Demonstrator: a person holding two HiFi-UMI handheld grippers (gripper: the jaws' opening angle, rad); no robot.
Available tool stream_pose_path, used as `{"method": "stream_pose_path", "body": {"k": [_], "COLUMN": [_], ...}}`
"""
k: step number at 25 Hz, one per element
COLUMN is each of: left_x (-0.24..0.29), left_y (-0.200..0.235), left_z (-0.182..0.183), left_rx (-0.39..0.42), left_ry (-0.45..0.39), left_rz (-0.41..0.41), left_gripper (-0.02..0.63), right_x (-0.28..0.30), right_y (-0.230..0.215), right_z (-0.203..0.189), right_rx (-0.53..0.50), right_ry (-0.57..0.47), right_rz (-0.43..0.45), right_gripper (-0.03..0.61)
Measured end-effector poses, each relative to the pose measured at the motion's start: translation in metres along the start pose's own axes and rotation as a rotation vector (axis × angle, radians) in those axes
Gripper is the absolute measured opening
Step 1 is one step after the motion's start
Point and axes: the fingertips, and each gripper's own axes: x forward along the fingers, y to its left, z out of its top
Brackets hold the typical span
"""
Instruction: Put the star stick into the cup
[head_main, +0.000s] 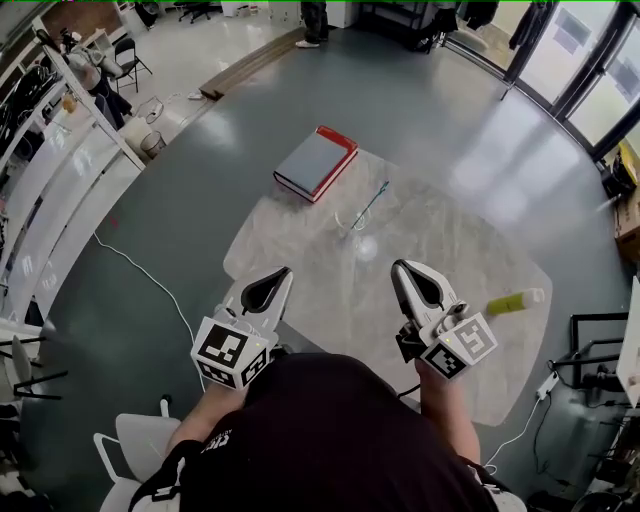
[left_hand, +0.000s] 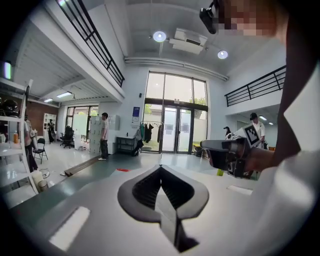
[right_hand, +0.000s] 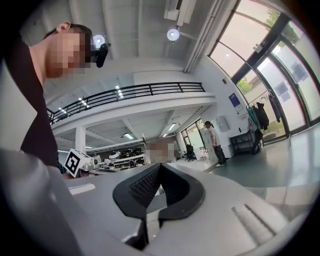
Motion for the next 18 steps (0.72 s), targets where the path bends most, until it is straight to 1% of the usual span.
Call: {"method": "stream_pose_path", "body": {"k": [5,10,13,18], "left_x": [-0.019,-0.030,-0.031,-0.034], "left_y": [0.016,0.024,0.028,0.039], "left_z": [0.011,0.021,0.022,0.026], "left_rx": [0.011,0.021,0.024,0.007], "left_ry": [-0.034,-0.052,-0.058,-0.060], "left_rz": [0.027,0.030,0.034,0.053], "left_gripper": [0.003,0.003,0.003,0.003], "right_x": [0.001,0.007,0.013,0.017], "right_y": [0.014,0.028,0.032,0.031], "right_z": [0.009,0.024,0.019,0.010], "right_rx": [-0.041,-0.088,-0.093,-0.078], "right_ry": [-0.012,-0.053,-0.041,-0.017], "right_rz": [-0.002,0.010,0.021,0.012], "right_gripper": [0.012,0.012,0.012,0.011]}}
